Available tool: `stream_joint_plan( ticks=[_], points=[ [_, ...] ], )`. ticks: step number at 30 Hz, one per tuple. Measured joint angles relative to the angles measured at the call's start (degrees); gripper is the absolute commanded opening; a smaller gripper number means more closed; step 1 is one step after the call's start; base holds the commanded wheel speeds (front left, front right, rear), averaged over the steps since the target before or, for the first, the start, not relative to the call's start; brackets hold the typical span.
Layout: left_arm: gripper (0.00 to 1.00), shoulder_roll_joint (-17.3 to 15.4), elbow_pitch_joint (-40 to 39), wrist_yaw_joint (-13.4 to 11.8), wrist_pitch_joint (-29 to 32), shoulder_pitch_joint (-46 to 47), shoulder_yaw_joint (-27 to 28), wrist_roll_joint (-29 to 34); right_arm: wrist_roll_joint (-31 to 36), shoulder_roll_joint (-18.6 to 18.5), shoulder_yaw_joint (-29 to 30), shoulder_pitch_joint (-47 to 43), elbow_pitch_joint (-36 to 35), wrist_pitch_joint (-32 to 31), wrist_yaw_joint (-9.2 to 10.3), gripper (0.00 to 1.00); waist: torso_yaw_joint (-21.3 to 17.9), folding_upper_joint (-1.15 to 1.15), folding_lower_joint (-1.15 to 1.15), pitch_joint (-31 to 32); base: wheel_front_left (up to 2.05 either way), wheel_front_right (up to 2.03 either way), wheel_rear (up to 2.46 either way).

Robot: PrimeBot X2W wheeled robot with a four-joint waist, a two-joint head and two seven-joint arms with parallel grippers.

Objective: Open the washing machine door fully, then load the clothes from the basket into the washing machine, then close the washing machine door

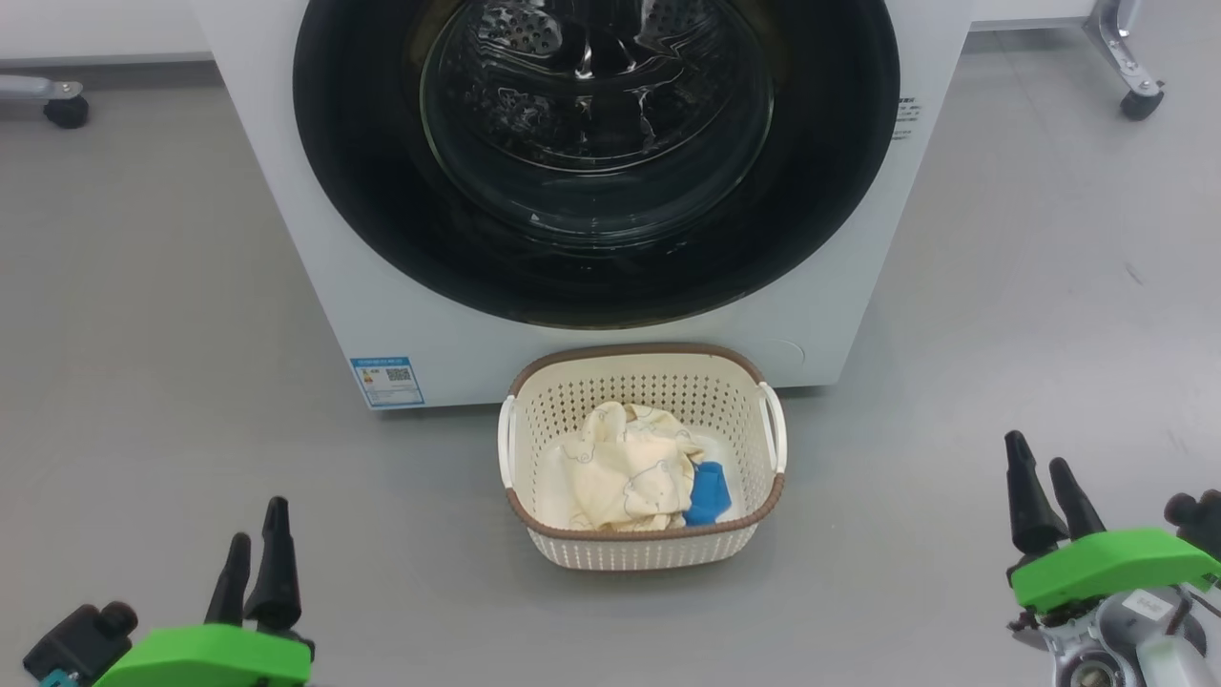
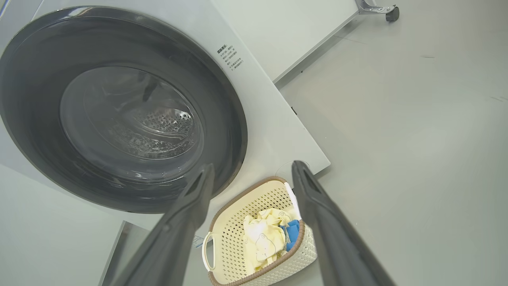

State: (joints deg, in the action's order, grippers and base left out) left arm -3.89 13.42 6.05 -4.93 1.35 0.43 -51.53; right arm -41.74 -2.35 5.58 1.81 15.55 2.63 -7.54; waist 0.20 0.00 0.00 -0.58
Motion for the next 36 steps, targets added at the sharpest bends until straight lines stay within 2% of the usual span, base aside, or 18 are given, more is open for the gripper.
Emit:
stream_joint_plan(
  ticks=[14,36],
  points=[
    [1.00,-0.08,-0.68,-0.01,-2.20,0.01,-2.19,13.79,13.61,-0.08,-0.16,0.86,-0.33,1.66,0.00,1.00,0.08,0.00,0.00,0.25,0.00,0.00,0.00],
    [1.00,-0.24,0.34,0.01,-5.72,0.01,-3.98,27.46,30.18,0.13,-0.03,0.87,-0.57,3.00,0.00,1.00,0.13,0.00,0.00,0.58,0.00,0.00,0.00]
  ],
)
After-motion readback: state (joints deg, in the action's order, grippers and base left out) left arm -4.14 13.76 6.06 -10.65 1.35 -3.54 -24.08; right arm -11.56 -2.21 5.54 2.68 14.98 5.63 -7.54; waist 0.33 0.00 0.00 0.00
